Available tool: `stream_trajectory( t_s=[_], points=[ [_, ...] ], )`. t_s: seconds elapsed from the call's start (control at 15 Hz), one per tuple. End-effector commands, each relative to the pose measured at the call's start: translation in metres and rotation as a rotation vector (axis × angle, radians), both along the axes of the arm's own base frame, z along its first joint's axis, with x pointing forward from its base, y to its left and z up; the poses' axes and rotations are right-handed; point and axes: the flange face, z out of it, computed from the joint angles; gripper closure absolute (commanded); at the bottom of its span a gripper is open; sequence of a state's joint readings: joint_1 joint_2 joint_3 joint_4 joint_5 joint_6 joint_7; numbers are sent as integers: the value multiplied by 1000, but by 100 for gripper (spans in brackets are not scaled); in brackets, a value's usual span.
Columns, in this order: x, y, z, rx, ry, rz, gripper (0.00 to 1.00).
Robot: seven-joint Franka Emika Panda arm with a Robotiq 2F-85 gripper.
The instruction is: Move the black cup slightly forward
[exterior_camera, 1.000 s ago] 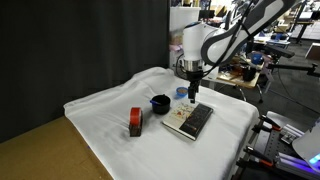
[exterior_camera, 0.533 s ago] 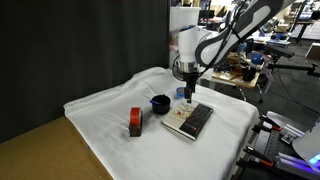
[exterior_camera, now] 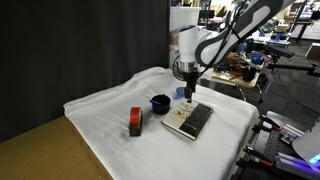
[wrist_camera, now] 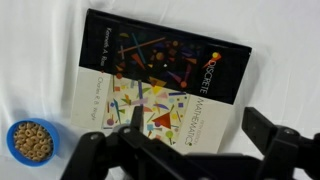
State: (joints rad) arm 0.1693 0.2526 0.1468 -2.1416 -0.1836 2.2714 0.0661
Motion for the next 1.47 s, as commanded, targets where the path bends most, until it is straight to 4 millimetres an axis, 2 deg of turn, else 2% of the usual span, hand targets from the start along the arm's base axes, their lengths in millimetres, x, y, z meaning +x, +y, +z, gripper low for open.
stream_trajectory(
  t_s=[0.0,0.33,0.6,0.67,0.8,1.4],
  points=[
    [16,-13,-8,-33,-13,-2,0],
    [52,-41,-37,-84,-28,-4,0],
    [84,-48,-58,-106,-44,10,0],
    [70,-49,-55,-90,-27,-11,0],
    [73,-48,-61,-90,-22,-11,0],
    [72,-42,-55,-89,-28,-22,0]
  ],
)
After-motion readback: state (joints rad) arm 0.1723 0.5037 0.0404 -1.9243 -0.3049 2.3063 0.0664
